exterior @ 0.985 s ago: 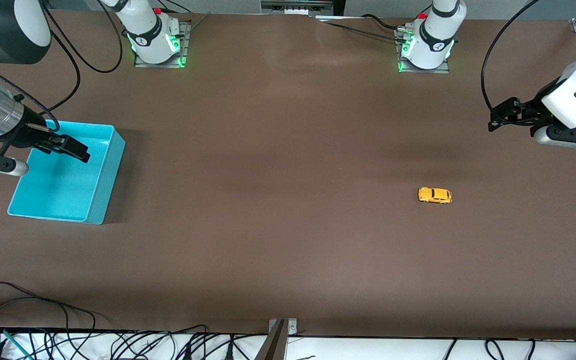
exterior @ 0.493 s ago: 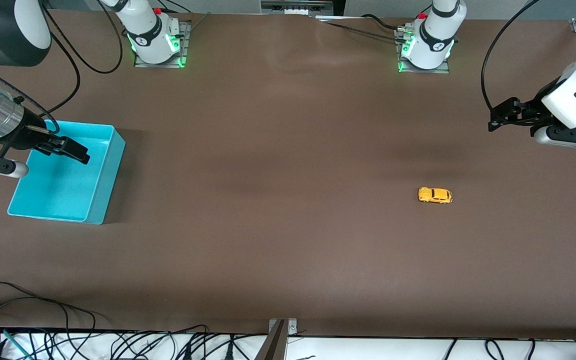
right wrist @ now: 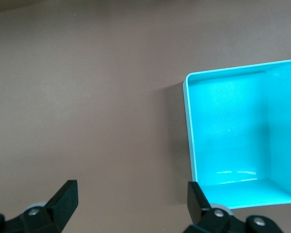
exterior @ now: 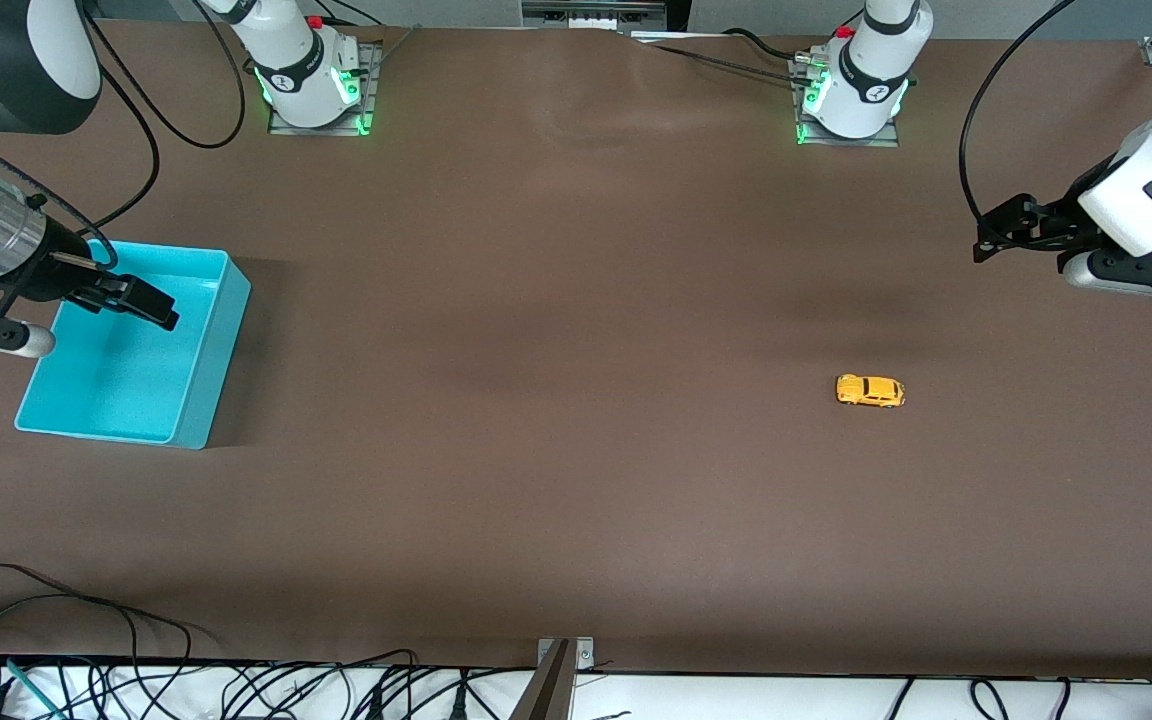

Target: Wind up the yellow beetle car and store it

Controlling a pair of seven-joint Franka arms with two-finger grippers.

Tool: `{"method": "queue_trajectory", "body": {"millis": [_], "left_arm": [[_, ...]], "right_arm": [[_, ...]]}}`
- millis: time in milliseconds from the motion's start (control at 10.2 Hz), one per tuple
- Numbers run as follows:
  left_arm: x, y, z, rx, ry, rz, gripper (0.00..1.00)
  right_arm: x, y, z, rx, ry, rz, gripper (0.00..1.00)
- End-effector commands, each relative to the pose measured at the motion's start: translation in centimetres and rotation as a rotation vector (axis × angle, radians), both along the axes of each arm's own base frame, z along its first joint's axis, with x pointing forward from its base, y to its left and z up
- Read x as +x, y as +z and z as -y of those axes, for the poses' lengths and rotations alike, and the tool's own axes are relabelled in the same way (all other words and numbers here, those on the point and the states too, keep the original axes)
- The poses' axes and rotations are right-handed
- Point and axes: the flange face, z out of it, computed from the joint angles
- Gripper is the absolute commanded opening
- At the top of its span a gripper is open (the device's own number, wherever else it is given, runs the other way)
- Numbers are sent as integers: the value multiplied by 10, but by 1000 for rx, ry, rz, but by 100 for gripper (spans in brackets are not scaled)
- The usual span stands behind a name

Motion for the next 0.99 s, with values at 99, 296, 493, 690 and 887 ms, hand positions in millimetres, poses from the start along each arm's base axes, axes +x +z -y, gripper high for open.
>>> {"method": "queue_trajectory", "body": {"millis": [99,296,493,690,887], "left_arm": [[1,2,8,21,-31,-34,100],[6,-8,12,13,-84,-49,100],[17,-34,13,3,-186,-83,100],[30,-64,22,-23,-361,-108,100],[43,-95,26,-42,-506,-122,100]], "right_arm": [[4,5,3,-7,-1,7,100],[5,13,11,-6,-16,26,100],[5,12,11,-9,-16,23,100],[4,11,13,-6,-18,9,100],[4,11,14,-4,-36,9,100]]}}
